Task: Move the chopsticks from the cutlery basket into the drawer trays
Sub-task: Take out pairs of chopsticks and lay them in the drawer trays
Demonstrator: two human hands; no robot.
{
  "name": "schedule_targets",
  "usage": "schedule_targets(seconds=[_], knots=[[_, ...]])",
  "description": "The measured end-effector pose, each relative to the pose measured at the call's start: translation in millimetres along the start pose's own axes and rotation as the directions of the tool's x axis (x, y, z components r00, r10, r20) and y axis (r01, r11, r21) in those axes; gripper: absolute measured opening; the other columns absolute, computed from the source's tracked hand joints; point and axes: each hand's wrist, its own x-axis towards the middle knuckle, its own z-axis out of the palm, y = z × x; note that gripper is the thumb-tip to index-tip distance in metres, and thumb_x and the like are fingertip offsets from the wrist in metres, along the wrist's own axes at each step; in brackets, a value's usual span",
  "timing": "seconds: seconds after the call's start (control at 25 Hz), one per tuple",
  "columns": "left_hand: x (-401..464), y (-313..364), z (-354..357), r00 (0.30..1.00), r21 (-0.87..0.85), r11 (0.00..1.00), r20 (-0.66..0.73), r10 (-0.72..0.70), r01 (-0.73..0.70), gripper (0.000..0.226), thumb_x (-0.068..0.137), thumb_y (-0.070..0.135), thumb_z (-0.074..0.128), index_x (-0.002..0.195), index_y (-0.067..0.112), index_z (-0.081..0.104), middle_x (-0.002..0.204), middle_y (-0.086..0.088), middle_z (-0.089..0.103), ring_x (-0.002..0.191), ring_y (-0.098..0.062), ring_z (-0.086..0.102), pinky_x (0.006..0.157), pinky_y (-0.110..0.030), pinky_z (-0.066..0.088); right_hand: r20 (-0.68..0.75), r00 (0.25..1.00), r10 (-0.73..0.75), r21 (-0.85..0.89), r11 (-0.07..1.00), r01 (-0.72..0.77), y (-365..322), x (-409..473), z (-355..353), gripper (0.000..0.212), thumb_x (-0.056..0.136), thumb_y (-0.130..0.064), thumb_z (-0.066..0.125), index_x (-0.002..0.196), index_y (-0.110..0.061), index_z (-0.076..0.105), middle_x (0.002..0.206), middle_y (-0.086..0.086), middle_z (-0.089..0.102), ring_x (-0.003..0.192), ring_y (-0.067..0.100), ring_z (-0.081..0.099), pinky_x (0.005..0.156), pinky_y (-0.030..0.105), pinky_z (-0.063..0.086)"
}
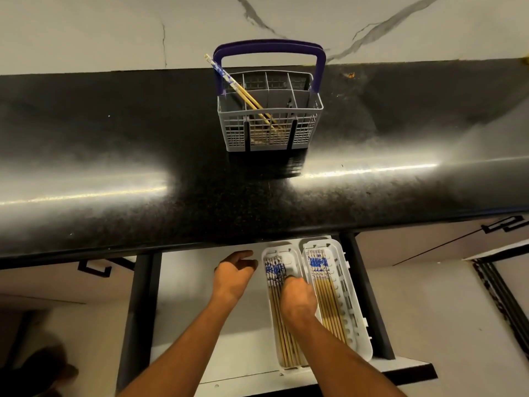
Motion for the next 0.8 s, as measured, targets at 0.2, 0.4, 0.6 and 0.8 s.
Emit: schedule_targets(seconds=[0.2, 0.4, 0.6, 0.8], knots=[[2.1, 5.2, 4.2, 1.000, -0.036, 0.999, 0.008, 0.013, -0.013, 0.028, 0.086, 0.009, 0.069, 0.108, 0.027, 0.065, 0.105, -0.002, 0.073, 0.096, -0.016, 0.067, 0.077, -0.022, 0.051, 0.019, 1.000, -0.014, 0.003, 1.000, 0.014, 0.5, -3.6, -2.3, 0.019, 0.099, -0.007, 0.048, 0.112, -0.007, 0.063, 0.105, 0.008, 0.072, 0.088, 0.016, 0.071, 0.065, 0.020, 0.051], [2.6, 8.2, 6.5, 1.000, -0.060, 0.998, 0.008, 0.021, -0.020, 0.028, 0.086, 0.008, 0.068, 0.109, 0.024, 0.066, 0.106, -0.003, 0.073, 0.098, -0.017, 0.067, 0.083, -0.025, 0.052, 0.012, 0.999, -0.030, 0.007, 1.000, 0.030, 2.8, -5.1, -1.0, 0.020, 0.099, -0.007, 0.048, 0.115, -0.007, 0.060, 0.107, 0.008, 0.070, 0.089, 0.015, 0.071, 0.074, 0.022, 0.057], [1.1, 4.6, 6.9, 1.000, -0.059, 0.998, 0.000, 0.017, -0.017, 0.027, 0.086, 0.010, 0.069, 0.109, 0.024, 0.066, 0.105, -0.003, 0.073, 0.097, -0.017, 0.068, 0.081, -0.025, 0.053, 0.006, 0.999, -0.043, 0.007, 0.999, 0.043, 3.8, -7.2, -1.0, 0.021, 0.099, -0.006, 0.048, 0.117, -0.008, 0.059, 0.107, 0.007, 0.070, 0.089, 0.014, 0.070, 0.073, 0.021, 0.057], [0.5, 0.6, 6.3, 1.000, -0.066, 0.998, -0.006, 0.006, -0.006, 0.025, 0.086, 0.012, 0.070, 0.107, 0.026, 0.066, 0.106, -0.003, 0.074, 0.096, -0.018, 0.068, 0.083, -0.028, 0.056, -0.005, 0.998, -0.059, -0.011, 0.998, 0.059, 3.7, -8.3, -2.6, 0.021, 0.100, -0.007, 0.047, 0.118, -0.007, 0.058, 0.106, 0.007, 0.069, 0.088, 0.014, 0.070, 0.071, 0.021, 0.056]])
